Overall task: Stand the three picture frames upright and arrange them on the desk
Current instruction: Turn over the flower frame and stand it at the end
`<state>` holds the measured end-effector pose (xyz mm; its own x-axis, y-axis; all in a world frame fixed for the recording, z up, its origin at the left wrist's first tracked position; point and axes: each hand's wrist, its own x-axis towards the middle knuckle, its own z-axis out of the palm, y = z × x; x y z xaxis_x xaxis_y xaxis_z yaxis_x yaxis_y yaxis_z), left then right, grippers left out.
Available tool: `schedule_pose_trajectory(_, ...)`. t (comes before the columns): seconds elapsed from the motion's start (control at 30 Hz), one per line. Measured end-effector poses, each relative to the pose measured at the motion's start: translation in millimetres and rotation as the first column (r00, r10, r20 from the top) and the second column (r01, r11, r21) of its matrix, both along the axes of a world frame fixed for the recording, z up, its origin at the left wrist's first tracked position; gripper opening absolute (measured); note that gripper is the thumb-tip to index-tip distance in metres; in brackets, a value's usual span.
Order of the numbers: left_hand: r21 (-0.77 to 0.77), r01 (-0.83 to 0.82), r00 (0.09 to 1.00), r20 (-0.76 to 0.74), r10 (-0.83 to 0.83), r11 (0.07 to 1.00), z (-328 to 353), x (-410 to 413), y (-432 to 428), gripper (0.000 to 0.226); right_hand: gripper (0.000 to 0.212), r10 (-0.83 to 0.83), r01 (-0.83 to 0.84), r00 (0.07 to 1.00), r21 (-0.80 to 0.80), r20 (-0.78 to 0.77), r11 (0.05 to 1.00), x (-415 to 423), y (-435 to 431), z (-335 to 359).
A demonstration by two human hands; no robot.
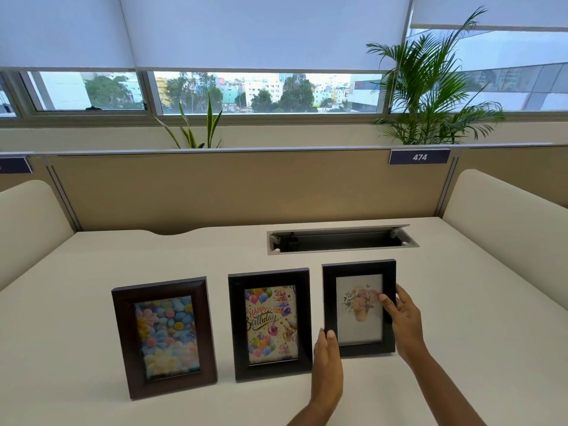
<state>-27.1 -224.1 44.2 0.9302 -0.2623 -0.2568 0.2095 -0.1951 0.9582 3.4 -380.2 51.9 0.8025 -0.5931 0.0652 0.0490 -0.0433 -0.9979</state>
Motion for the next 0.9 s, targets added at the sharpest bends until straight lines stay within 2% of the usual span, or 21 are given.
schedule_pose_trajectory(0.37, 0.067, 0.035, 0.999, 0.007, -0.035, 0.997, 0, -1, 2, 0.053, 0.04, 0.045, -0.045, 0.999, 0.017, -0.004, 0.999, -6, -6, -1)
schedule_pose_trajectory(0.67, 0.132, 0.03, 0.999, 0.04, -0.036, 0.991, 2, -7, 3, 0.058, 0.041, 0.111, -0.111, 0.994, -0.037, -0.019, 0.993, -12, -13, -5)
schedule_pose_trajectory(0.73, 0.168, 0.025, 0.995, 0.09, -0.04, 0.986, 2, -11, 2, 0.059, 0.048, 0.038, -0.039, 0.999, -0.113, -0.007, 0.993, -14, -14, -5)
schedule_pose_trajectory(0.8, 0.19, 0.01, 0.982, 0.182, -0.045, 0.982, 1, -15, 4, 0.057, 0.048, -0.119, 0.128, 0.991, -0.181, 0.059, 0.975, -14, -12, 0)
schedule_pose_trajectory(0.9, 0.207, -0.017, 0.888, 0.453, -0.08, 0.978, 8, -15, 19, 0.045, 0.036, -0.348, 0.412, 0.899, -0.245, 0.267, 0.877, -13, -7, 19)
